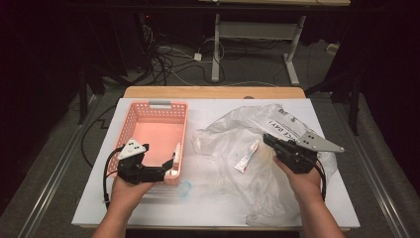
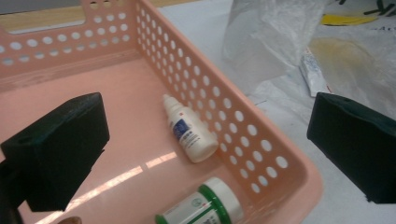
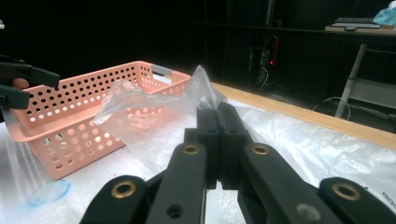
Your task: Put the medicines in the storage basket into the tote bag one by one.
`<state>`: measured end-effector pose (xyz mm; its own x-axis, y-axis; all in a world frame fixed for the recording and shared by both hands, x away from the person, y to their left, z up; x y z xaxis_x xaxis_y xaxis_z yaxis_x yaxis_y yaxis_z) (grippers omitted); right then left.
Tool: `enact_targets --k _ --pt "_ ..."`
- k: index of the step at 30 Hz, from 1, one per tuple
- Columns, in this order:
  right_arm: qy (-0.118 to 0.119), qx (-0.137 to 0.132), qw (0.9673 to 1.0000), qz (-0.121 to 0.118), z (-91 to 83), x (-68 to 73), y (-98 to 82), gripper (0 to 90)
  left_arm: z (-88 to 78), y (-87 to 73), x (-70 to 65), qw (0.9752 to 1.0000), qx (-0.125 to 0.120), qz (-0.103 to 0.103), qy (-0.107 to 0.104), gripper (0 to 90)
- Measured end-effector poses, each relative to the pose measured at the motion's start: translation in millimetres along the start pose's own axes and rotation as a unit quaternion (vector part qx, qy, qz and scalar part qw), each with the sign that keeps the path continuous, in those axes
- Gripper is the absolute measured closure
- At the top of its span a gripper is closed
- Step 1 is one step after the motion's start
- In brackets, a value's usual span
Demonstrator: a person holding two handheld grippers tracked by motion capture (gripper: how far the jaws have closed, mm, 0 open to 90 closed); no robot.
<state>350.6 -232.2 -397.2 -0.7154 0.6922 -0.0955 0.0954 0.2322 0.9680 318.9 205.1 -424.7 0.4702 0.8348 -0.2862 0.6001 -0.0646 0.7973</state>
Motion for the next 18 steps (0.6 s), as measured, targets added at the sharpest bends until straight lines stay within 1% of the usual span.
enact_targets --k 4,7,9,14,18 --pt "-0.001 0.001 1.0000 -0.003 0.0 -0.3 -0.2 90.0 -2.2 -1.2 10.4 0.9999 -0.001 -0.011 0.010 0.0" --pt "-0.001 0.000 1.0000 -0.004 0.2 -0.1 -0.2 90.0 -3.6 -2.0 16.1 0.9998 -0.002 -0.018 0.013 0.0" --pt "0.000 0.002 1.0000 0.000 0.1 0.3 -0.3 90.0 -3.8 -2.7 18.5 0.9996 -0.002 -0.021 0.017 0.0" --pt "0.001 0.004 1.0000 0.001 0.7 0.5 -1.0 90.0 -4.2 -2.3 18.7 0.9997 -0.003 -0.021 0.013 0.0" --pt "0.001 0.004 1.0000 -0.001 1.1 1.5 -0.6 90.0 -4.4 -1.0 16.1 0.9998 -0.004 -0.017 0.012 0.0"
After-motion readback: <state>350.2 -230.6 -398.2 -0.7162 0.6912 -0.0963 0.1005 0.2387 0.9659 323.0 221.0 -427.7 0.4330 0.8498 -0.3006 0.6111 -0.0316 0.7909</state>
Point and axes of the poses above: each handheld gripper's, and its own axes: z roughly forward along the jaws, y roughly out of its top, x roughly to its left, the point moved 1 cm from there along z, roughly forward along the jaws, and after that the axes turned 8 degrees about -z, right-handed, at the moved point
